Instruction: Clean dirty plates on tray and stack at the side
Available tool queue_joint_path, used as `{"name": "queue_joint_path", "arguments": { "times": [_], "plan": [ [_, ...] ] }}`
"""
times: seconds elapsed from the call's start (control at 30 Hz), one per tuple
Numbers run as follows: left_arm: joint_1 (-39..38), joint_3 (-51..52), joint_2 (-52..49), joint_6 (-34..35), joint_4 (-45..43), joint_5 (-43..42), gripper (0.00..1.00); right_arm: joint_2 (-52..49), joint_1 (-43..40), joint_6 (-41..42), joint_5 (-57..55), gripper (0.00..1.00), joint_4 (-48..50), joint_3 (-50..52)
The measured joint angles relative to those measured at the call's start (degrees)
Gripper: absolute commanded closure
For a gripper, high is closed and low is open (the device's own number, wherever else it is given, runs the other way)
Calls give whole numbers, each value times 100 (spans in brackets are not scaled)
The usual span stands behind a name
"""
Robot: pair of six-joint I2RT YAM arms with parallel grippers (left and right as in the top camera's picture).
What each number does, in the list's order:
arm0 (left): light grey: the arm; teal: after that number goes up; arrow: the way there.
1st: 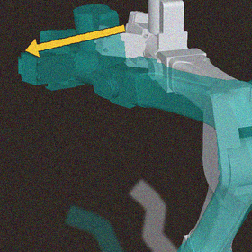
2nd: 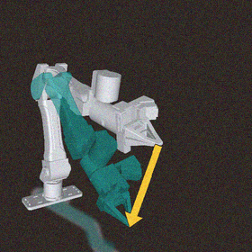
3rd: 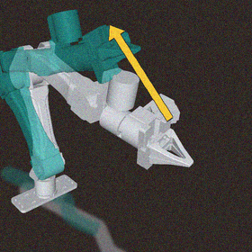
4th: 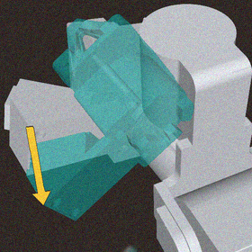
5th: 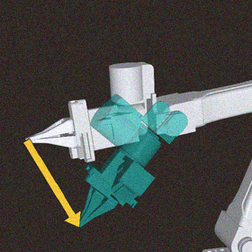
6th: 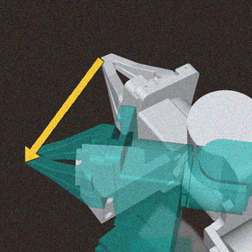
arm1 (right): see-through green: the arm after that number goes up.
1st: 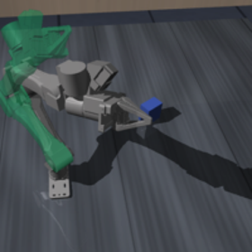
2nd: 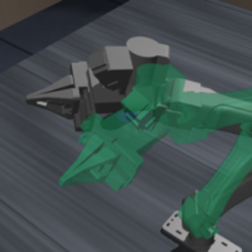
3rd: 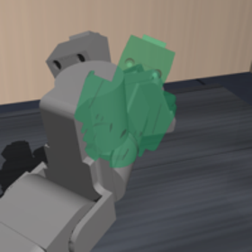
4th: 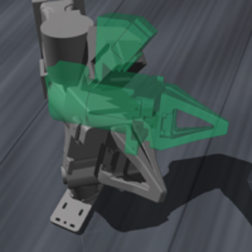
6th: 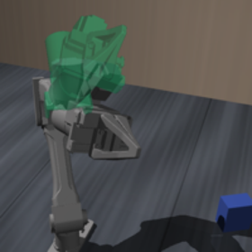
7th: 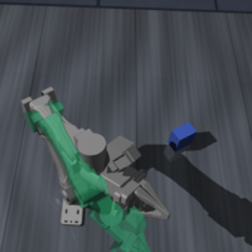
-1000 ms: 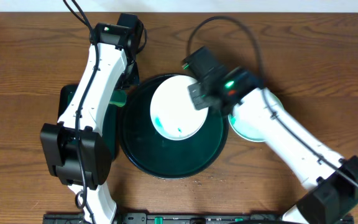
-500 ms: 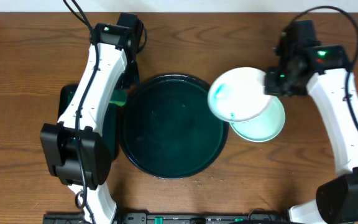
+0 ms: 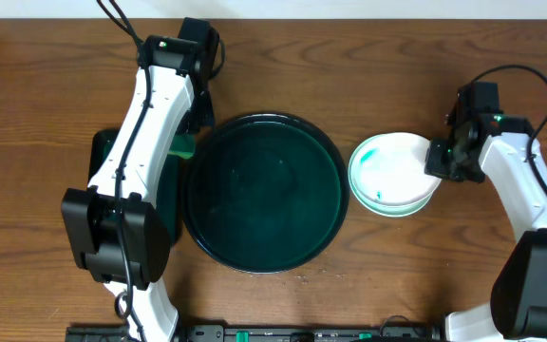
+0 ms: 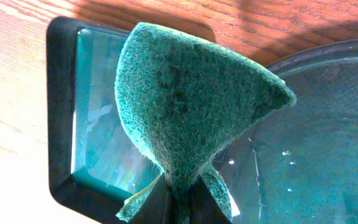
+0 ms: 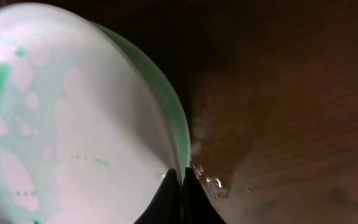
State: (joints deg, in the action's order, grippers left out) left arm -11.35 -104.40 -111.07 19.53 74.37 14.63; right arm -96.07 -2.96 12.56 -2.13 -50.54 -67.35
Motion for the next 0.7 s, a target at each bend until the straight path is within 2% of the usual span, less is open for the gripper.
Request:
{"name": "queue_joint_path", "arguments": {
  "times": [0.1,0.27,0.43,0.7],
  "plan": [
    [7,0,0,-33,-4,-160,92,0,13,-114,85,68,219,111],
    [188,0,0,-326,42,-686,93,2,192,-302,251,51,243,116],
    [713,0,2,-669,315,-1207,93,2,337,-411,496,47,-258,-59],
    [1696,63,52,-1497,706,-1773,93,9,664,-544,898,39,-632,-1161]
  ]
}}
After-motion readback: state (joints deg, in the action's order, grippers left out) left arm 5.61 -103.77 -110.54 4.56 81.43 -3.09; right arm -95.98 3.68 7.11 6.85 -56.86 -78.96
